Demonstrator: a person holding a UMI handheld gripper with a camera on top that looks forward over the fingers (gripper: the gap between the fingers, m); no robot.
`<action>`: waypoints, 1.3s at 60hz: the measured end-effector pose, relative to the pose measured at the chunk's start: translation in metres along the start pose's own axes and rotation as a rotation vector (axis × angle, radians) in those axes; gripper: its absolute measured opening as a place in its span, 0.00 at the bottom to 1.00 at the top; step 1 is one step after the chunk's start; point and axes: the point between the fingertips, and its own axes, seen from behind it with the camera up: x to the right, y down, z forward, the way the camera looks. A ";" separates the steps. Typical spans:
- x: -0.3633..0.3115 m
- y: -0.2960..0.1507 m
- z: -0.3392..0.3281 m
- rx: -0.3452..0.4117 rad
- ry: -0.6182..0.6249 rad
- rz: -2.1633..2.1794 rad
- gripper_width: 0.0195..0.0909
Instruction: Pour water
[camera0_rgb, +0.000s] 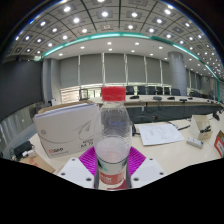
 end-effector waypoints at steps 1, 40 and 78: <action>0.003 0.006 0.002 -0.008 0.004 -0.004 0.23; 0.031 0.077 -0.010 -0.178 0.044 -0.105 0.94; -0.049 0.049 -0.273 -0.385 0.142 -0.035 0.93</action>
